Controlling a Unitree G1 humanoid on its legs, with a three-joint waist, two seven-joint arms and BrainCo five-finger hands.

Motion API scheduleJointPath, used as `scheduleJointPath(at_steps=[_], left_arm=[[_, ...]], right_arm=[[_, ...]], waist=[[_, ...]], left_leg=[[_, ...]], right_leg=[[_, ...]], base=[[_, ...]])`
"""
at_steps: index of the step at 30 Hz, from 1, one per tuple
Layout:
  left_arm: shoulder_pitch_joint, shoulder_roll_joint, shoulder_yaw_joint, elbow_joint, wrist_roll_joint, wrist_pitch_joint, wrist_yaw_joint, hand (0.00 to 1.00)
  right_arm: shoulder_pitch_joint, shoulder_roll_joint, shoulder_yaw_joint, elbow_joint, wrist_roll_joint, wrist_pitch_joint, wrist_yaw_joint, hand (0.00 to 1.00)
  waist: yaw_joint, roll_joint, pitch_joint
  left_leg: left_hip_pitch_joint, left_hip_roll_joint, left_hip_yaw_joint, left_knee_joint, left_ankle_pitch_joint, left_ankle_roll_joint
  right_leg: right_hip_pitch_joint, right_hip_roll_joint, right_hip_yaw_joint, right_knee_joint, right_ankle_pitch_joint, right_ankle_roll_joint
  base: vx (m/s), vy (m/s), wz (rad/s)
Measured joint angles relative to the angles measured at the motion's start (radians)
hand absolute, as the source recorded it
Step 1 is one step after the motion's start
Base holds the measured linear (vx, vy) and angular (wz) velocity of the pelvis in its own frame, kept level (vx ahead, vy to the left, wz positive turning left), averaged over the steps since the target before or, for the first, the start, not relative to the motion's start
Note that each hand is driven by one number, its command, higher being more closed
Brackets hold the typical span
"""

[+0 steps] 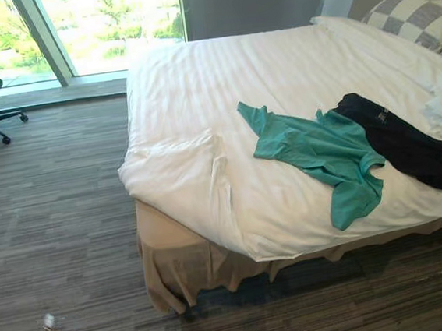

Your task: Tidy the bed and pick cloth on bed and put in laundry

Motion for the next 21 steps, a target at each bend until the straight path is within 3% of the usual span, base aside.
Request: scheduleJointPath(at_steps=[3, 5, 6, 9, 11, 16, 18, 21], left_arm=[[-0.059, 0.07, -0.028, -0.258, 0.034, -0.055, 0.046, 0.0], [-0.061, 0.118, -0.09, -0.454, 0.139, -0.076, 0.088, 0.0], [-0.063, 0.143, -0.144, -0.572, 0.217, -0.078, 0.103, 0.0], [-0.073, 0.142, -0.224, -0.784, 0.406, -0.08, 0.124, 0.0], [-0.104, 0.142, -0.29, -0.841, 0.535, -0.066, 0.139, 0.0], [-0.362, 0.169, -0.505, -0.878, 0.808, 0.012, 0.175, 0.0], [-0.506, 0.222, -0.615, -0.877, 0.952, 0.062, 0.19, 0.0], [-0.7, 0.278, -0.699, -0.825, 1.065, 0.109, 0.198, 0.0]], right_arm=[[0.024, -0.005, 0.053, -0.061, 0.008, 0.0, -0.002, 0.0], [0.022, -0.012, 0.081, -0.086, 0.028, 0.0, -0.002, 0.0], [0.019, -0.013, 0.097, -0.1, 0.043, -0.001, -0.002, 0.0], [0.009, -0.026, 0.112, -0.14, 0.052, 0.0, 0.005, 0.0], [0.004, -0.044, 0.125, -0.156, 0.053, -0.001, 0.013, 0.0], [-0.026, -0.045, 0.147, -0.232, 0.083, -0.018, 0.024, 0.0], [-0.041, -0.038, 0.146, -0.253, 0.092, -0.023, 0.02, 0.0], [-0.07, -0.033, 0.146, -0.281, 0.099, -0.035, -0.001, 0.0]], waist=[[-0.007, 0.014, 0.052], [-0.01, 0.002, 0.057], [-0.01, 0.008, 0.062], [0.0, 0.016, 0.08], [-0.003, 0.026, 0.087], [-0.01, 0.018, 0.112], [-0.026, 0.016, 0.143], [-0.032, 0.01, 0.173]], left_leg=[[-0.125, 0.04, 0.002, 0.202, -0.076, 0.018], [-0.214, 0.054, 0.003, 0.285, -0.095, 0.019], [-0.267, 0.057, 0.006, 0.318, -0.101, 0.022], [-0.322, 0.073, 0.038, 0.373, -0.13, 0.032], [-0.347, 0.076, 0.047, 0.402, -0.145, 0.038], [-0.425, 0.09, 0.077, 0.458, -0.156, 0.043], [-0.46, 0.106, 0.1, 0.489, -0.154, 0.047], [-0.505, 0.118, 0.135, 0.503, -0.149, 0.055]], right_leg=[[-0.078, -0.001, 0.001, 0.103, -0.032, -0.011], [-0.168, -0.007, 0.012, 0.184, -0.054, -0.016], [-0.224, -0.014, 0.022, 0.225, -0.066, -0.016], [-0.299, -0.023, 0.053, 0.278, -0.076, -0.011], [-0.326, -0.03, 0.06, 0.297, -0.08, -0.009], [-0.423, -0.033, 0.093, 0.346, -0.08, -0.009], [-0.46, -0.031, 0.095, 0.362, -0.079, -0.008], [-0.533, -0.023, 0.127, 0.377, -0.064, -0.004]], base=[[-0.13, -0.01, 0.0], [-0.08, 0.028, -0.03], [-0.06, 0.043, 0.0], [-0.04, 0.071, -0.17], [-0.03, 0.081, -0.19], [-0.02, 0.034, -0.11], [-0.02, 0.002, -0.04], [-0.05, -0.009, -0.25]])
